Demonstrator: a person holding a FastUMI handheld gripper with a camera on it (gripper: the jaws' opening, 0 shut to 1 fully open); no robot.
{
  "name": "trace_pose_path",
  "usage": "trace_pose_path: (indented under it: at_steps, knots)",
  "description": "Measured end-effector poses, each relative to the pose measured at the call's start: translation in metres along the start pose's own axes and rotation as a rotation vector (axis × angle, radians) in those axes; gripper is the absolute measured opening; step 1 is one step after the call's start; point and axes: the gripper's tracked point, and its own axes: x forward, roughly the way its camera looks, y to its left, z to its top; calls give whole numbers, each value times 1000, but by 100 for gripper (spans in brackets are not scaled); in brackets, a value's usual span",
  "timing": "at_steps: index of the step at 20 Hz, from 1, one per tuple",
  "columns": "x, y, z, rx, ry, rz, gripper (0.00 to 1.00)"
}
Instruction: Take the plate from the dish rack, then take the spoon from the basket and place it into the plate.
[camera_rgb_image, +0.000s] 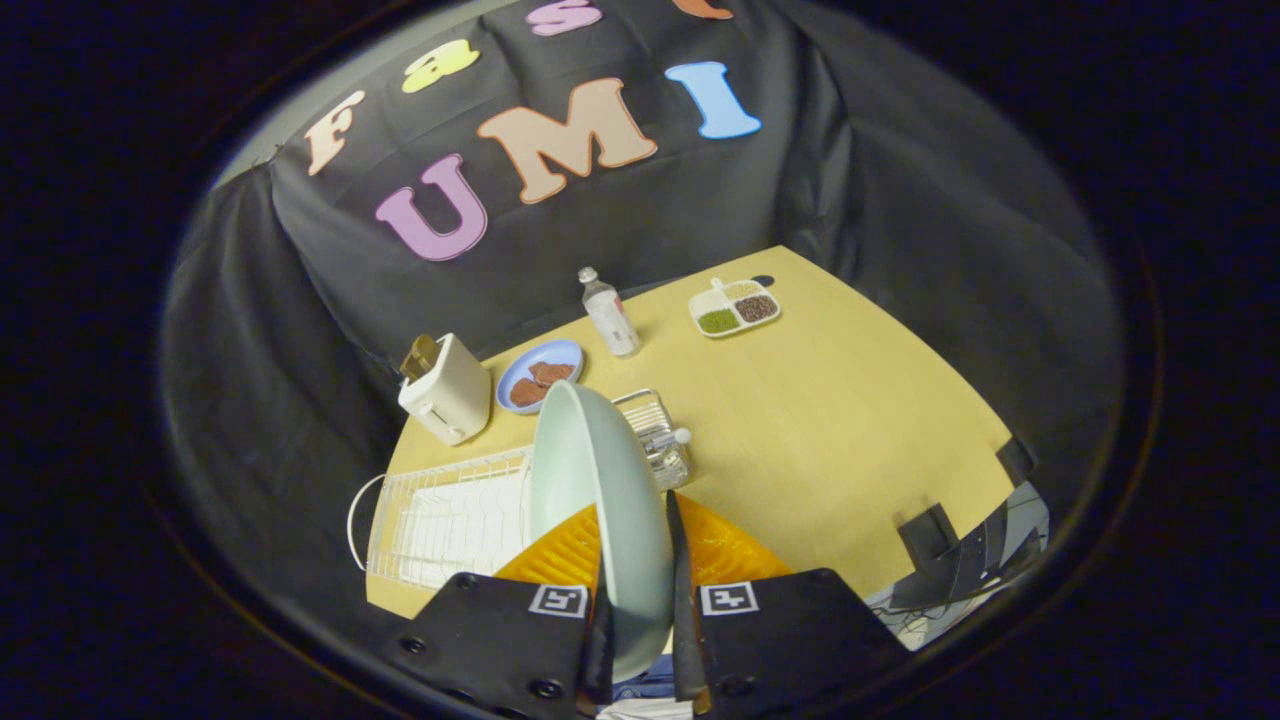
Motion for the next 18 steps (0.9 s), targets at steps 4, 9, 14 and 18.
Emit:
trace_pose_path:
  at_steps: [4,9,14,18]
  knots:
    - [19,-52,-36,109,22,-4,27]
    - [62,-82,-84,271,76,51,27]
    - [96,-92,-112,367,99,108,27]
    - [104,-88,-117,394,90,161,27]
